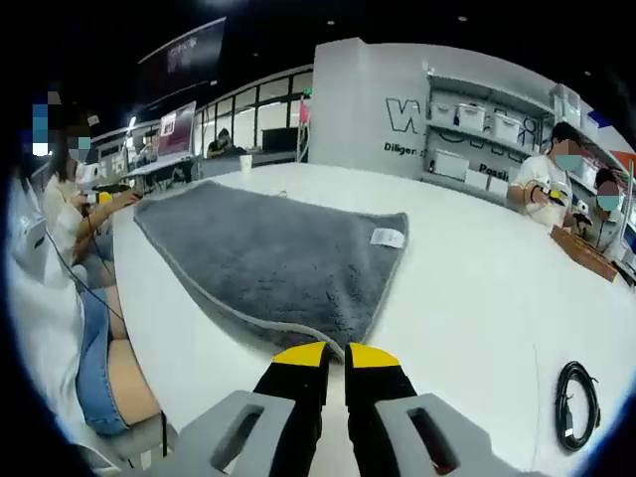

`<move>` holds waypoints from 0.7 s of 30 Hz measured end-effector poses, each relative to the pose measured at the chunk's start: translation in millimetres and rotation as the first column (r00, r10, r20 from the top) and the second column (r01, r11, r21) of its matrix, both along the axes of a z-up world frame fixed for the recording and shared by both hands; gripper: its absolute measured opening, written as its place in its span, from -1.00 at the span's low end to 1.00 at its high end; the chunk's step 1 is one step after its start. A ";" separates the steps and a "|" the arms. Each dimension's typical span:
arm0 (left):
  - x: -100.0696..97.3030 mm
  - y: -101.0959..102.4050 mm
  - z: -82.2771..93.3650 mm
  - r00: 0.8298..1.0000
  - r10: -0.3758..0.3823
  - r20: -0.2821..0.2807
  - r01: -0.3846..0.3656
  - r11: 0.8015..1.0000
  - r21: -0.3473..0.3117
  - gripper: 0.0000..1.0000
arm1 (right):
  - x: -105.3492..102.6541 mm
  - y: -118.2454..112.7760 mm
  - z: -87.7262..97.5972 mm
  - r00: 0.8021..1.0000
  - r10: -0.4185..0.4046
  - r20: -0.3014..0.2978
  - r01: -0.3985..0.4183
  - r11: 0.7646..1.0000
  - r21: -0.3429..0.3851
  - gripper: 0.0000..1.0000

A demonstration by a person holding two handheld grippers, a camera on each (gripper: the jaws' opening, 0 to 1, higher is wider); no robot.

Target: Open the folded towel by lifting each exposed corner and separating the folded layers until the towel lies flat within the target outline without major curled edges

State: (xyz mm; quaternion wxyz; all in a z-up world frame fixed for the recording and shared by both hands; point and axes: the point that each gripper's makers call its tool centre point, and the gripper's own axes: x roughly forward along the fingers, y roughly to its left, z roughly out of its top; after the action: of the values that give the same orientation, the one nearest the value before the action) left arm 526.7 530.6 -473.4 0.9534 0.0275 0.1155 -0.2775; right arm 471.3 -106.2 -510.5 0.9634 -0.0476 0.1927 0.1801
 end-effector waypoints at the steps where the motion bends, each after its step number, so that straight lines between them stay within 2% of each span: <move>1: 0.0 0.0 0.1 1.000 0.000 0.000 0.000 1.000 0.000 0.88 | -2.3 2.7 9.1 0.999 -0.016 0.032 0.015 1.000 0.027 -0.94; 4: 0.0 -1.2 0.4 1.000 -0.004 0.002 0.004 1.000 -0.003 0.88 | -10.8 13.5 32.2 0.992 -0.050 0.118 0.044 0.997 0.059 -0.79; 6: -0.2 -1.6 -0.1 1.000 -0.007 0.001 0.007 1.000 -0.003 0.88 | -17.5 21.6 43.0 0.985 -0.066 0.163 0.056 0.997 0.060 -0.60; 12: -1.3 -0.1 -1.7 1.000 -0.014 -0.009 0.014 1.000 -0.008 0.89 | -29.7 40.4 52.7 0.970 -0.137 0.202 0.123 0.989 0.078 -0.11; 16: -2.2 3.3 -2.3 1.000 -0.011 -0.010 0.011 1.000 -0.005 0.89 | -33.3 51.3 54.4 0.964 -0.177 0.201 0.151 0.979 0.140 0.25; 21: -3.7 8.7 -1.1 1.000 -0.003 -0.007 0.003 1.000 -0.005 0.90 | -37.7 68.7 54.3 0.960 -0.194 0.200 0.168 0.976 0.138 0.49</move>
State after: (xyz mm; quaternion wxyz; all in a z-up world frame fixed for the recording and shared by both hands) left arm 523.0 539.3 -474.5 0.9526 0.0242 0.1181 -0.2794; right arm 433.6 -37.6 -456.2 0.9920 0.0090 0.0809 0.0964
